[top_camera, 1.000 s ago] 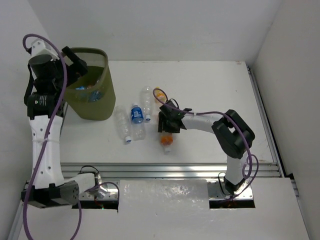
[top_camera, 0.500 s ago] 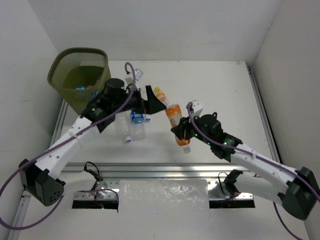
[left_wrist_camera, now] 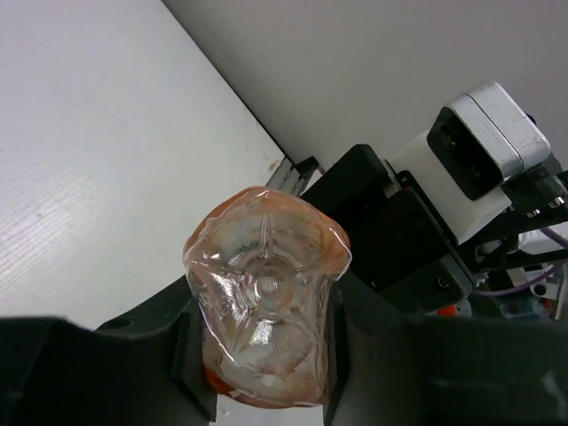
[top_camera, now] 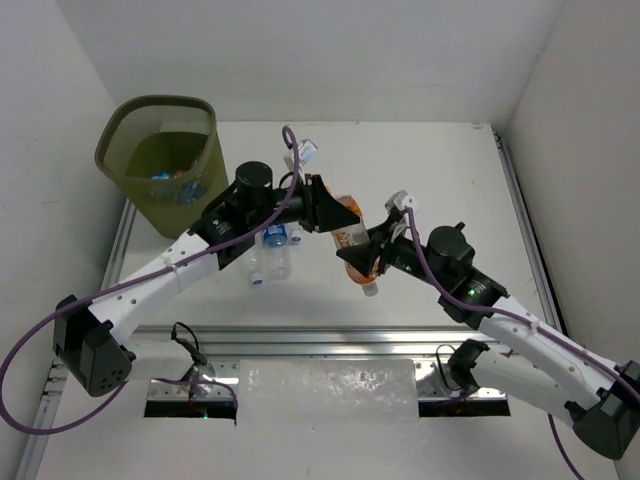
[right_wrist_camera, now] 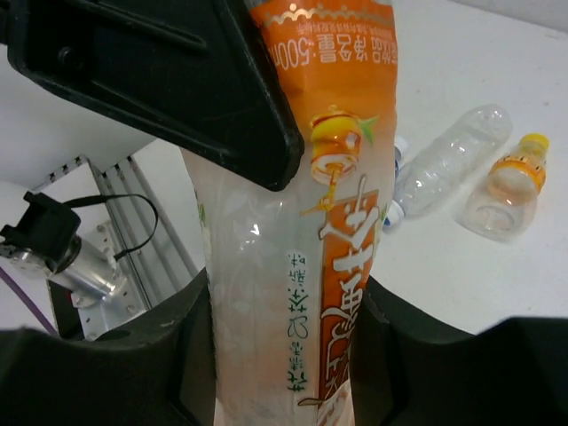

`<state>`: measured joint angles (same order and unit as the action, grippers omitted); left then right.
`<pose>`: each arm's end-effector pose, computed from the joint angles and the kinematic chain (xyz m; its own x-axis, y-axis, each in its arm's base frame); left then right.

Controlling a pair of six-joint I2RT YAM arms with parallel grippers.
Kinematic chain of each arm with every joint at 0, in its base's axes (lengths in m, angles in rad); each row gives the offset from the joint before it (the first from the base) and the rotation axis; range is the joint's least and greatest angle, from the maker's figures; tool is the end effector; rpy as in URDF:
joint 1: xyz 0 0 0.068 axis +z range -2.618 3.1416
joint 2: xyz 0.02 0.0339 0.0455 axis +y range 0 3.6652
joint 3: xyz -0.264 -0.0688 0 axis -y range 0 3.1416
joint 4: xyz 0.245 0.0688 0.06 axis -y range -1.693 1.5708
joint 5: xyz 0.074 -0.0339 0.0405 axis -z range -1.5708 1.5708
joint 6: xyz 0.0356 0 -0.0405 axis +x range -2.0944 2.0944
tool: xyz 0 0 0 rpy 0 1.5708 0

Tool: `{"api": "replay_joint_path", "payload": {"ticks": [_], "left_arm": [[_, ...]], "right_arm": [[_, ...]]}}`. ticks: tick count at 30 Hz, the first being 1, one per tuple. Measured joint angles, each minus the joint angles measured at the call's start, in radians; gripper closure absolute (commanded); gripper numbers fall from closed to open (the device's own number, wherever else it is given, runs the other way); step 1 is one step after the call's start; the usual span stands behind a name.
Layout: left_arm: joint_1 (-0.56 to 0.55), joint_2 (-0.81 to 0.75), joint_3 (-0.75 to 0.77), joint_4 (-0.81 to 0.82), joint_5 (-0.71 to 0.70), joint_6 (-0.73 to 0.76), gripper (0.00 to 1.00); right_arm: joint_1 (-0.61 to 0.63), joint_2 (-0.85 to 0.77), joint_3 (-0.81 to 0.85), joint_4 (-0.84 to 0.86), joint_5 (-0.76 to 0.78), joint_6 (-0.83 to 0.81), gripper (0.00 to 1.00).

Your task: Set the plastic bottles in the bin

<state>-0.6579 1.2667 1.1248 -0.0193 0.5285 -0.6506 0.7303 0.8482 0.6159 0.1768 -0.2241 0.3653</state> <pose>0.2227 -0.1948 0.3733 -0.6594 -0.1514 -0.7364 0.6566 0.3610 -0.6622 0.1483 0.1434 0.3075 -0.3300 0.1720 -0.9282 -0.7471 0.5534 0.3682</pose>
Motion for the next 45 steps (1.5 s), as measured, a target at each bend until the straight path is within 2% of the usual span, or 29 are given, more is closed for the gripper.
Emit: {"api": "replay_joint_path", "payload": {"ticks": [1, 2, 3, 6, 8, 11, 14, 17, 19, 21, 22, 24, 28, 33, 36, 39, 43, 45], "left_arm": [[-0.003, 0.002, 0.002, 0.0, 0.0, -0.002, 1.0], [-0.004, 0.003, 0.005, -0.003, 0.001, -0.004, 1.0], [-0.005, 0.003, 0.013, -0.009, -0.003, 0.003, 1.0], [-0.009, 0.004, 0.084, -0.113, -0.084, 0.034, 1.0], [-0.008, 0.009, 0.185, -0.237, -0.22, 0.065, 1.0], [0.049, 0.011, 0.405, -0.425, -0.517, 0.102, 1.0], [0.222, 0.0, 0.592, -0.505, -0.777, 0.134, 1.0], [0.445, -0.018, 0.678, -0.548, -0.962, 0.158, 1.0], [0.53, -0.026, 0.694, -0.57, -1.054, 0.172, 0.93], [0.585, -0.017, 0.703, -0.591, -1.122, 0.183, 0.7], [0.617, 0.001, 0.704, -0.595, -1.139, 0.19, 0.57], [0.67, 0.033, 0.704, -0.595, -1.155, 0.207, 0.21], [0.766, 0.148, 0.689, -0.591, -1.11, 0.21, 0.0], [0.802, 0.225, 0.636, -0.639, -1.006, 0.219, 0.0], [0.802, 0.206, 0.632, -0.66, -0.968, 0.237, 0.0], [0.801, 0.149, 0.629, -0.659, -0.919, 0.251, 0.0], [0.801, 0.067, 0.636, -0.655, -0.83, 0.254, 0.0], [0.801, 0.035, 0.636, -0.647, -0.763, 0.254, 0.0]], "right_arm": [[-0.002, -0.006, 0.0, -0.002, -0.003, 0.0, 0.59], [-0.003, -0.018, -0.002, -0.008, -0.001, 0.0, 0.43], [-0.002, -0.028, -0.002, -0.015, 0.0, 0.002, 0.02], [0.003, -0.076, -0.002, -0.02, 0.034, -0.008, 0.01], [0.014, -0.111, 0.008, -0.048, 0.11, -0.016, 0.01], [0.016, -0.113, 0.069, -0.163, 0.322, -0.022, 0.01], [0.003, -0.062, 0.145, -0.27, 0.486, -0.021, 0.01], [-0.045, 0.043, 0.226, -0.377, 0.536, -0.003, 0.01], [-0.089, 0.128, 0.261, -0.424, 0.525, 0.023, 0.01], [-0.132, 0.217, 0.275, -0.447, 0.49, 0.05, 0.01], [-0.15, 0.257, 0.276, -0.447, 0.47, 0.059, 0.01], [-0.172, 0.349, 0.277, -0.435, 0.422, 0.071, 0.01], [-0.193, 0.578, 0.354, -0.388, 0.319, 0.071, 0.01], [-0.22, 0.951, 0.685, -0.364, 0.23, 0.025, 0.01], [-0.231, 1.186, 0.961, -0.393, 0.196, -0.014, 0.02], [-0.238, 1.36, 1.172, -0.45, 0.17, -0.048, 0.03], [-0.244, 1.492, 1.285, -0.497, 0.155, -0.073, 0.13], [-0.244, 1.51, 1.27, -0.523, 0.151, -0.08, 0.27]]}}
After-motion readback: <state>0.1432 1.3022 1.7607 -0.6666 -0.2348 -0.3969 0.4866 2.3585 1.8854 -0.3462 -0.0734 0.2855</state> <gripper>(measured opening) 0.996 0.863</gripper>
